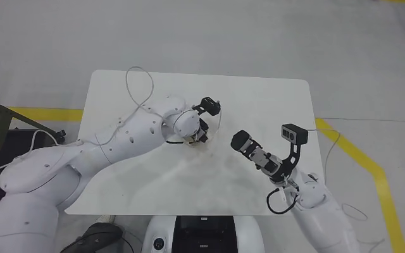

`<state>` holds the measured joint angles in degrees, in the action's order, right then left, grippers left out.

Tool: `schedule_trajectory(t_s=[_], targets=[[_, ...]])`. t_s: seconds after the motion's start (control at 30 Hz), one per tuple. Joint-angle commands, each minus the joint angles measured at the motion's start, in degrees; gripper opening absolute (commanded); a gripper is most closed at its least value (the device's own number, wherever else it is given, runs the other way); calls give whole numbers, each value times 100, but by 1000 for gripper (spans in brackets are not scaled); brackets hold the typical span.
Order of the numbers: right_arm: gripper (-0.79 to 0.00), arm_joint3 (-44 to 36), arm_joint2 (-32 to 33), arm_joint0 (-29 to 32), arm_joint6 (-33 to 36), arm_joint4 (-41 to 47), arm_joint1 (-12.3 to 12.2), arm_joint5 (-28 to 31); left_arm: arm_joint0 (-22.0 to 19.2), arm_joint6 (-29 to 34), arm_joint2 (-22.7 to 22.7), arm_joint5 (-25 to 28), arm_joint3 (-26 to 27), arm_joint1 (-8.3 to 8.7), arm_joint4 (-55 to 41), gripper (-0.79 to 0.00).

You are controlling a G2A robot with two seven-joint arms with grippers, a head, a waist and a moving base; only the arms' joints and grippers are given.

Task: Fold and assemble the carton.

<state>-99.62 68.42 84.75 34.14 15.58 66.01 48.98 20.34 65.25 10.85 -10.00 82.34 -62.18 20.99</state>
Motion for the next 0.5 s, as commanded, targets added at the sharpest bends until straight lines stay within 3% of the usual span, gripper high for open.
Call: schedule_trajectory(t_s=[0.0, 0.2, 0.47], targets=[[0, -35, -16, 5, 3, -25, -1, -6, 60, 18, 88, 119, 41, 1, -120, 0], [0, -180, -16, 54, -5, -87, -12, -1, 211, 51, 546, 523, 301, 115, -675, 0], [0, -338, 54, 110, -56, -146, -32, 10, 519, 70, 1438, 870, 725, 478, -1296, 0]])
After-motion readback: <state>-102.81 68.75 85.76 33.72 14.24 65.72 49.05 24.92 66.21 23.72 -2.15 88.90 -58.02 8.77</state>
